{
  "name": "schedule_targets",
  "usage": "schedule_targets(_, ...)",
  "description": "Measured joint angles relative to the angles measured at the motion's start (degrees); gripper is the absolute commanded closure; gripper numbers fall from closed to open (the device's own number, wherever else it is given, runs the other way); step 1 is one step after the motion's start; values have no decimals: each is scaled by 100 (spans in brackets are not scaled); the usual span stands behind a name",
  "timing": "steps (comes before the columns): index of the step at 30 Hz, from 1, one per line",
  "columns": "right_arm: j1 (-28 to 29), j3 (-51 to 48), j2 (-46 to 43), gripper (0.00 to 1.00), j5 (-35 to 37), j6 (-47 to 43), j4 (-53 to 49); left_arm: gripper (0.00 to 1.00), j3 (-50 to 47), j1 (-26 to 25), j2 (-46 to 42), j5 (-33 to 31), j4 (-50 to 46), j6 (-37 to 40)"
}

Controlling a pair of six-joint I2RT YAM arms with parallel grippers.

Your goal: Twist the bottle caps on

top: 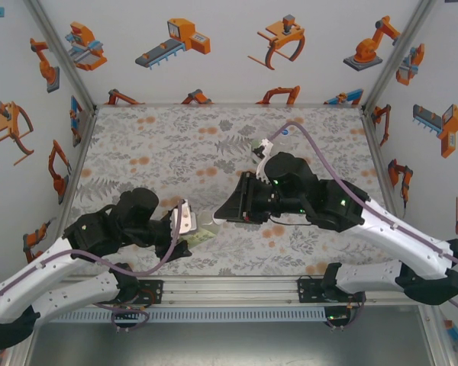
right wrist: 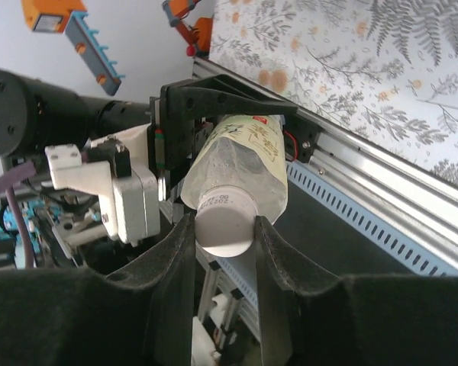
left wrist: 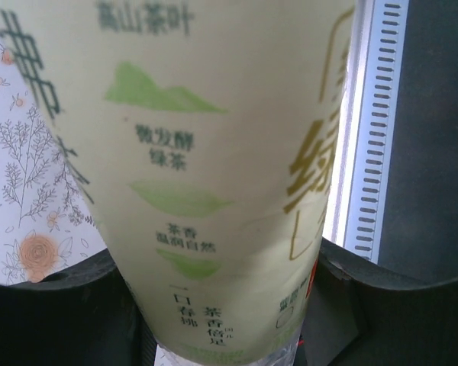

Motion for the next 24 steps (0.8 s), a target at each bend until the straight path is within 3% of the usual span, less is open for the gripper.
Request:
schedule_targets(5, 52, 236, 66, 64, 214, -118, -197, 100, 0, 0, 11, -11, 138, 0)
schedule_targets(11, 61, 232, -160, 43, 442, -1401, 289, 100, 2, -15, 7, 402, 535, 111)
schedule_targets(17, 59, 234, -474, 41, 127, -3613, 638, 100, 20, -13, 68, 831, 590, 181)
schedule_targets(24, 61, 249, -560, 40, -1248, -6551, 678, 100, 94, -13, 105, 1213, 579, 216)
